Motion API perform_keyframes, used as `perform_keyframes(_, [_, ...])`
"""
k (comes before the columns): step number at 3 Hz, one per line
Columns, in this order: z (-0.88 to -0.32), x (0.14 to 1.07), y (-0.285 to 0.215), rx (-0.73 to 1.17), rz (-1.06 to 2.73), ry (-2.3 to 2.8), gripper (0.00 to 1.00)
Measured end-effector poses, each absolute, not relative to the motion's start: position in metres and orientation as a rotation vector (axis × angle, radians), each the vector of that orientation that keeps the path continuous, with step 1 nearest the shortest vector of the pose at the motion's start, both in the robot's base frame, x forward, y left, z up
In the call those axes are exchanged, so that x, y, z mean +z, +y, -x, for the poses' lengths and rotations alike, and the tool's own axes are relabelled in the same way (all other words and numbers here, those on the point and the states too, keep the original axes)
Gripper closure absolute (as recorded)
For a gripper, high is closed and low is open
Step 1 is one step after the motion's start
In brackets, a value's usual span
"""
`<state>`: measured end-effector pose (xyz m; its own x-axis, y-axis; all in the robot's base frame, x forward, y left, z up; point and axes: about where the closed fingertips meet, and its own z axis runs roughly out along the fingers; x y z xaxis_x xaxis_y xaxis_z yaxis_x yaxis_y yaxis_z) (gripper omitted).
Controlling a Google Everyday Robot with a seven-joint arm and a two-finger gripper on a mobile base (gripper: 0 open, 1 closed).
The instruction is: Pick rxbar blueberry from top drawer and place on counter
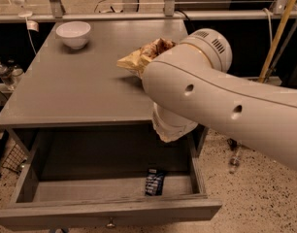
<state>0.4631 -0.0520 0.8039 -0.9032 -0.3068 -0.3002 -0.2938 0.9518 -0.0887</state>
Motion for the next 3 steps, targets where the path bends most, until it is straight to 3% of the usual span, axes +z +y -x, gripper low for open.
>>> perform_keyframes(1, [-0.4617, 0.8186, -0.0546, -0.090, 0.436, 2.761, 1.00])
perform_keyframes(3, [-0.4613, 0.8188, -0.0543, -0.092, 0.439, 2.759, 0.60])
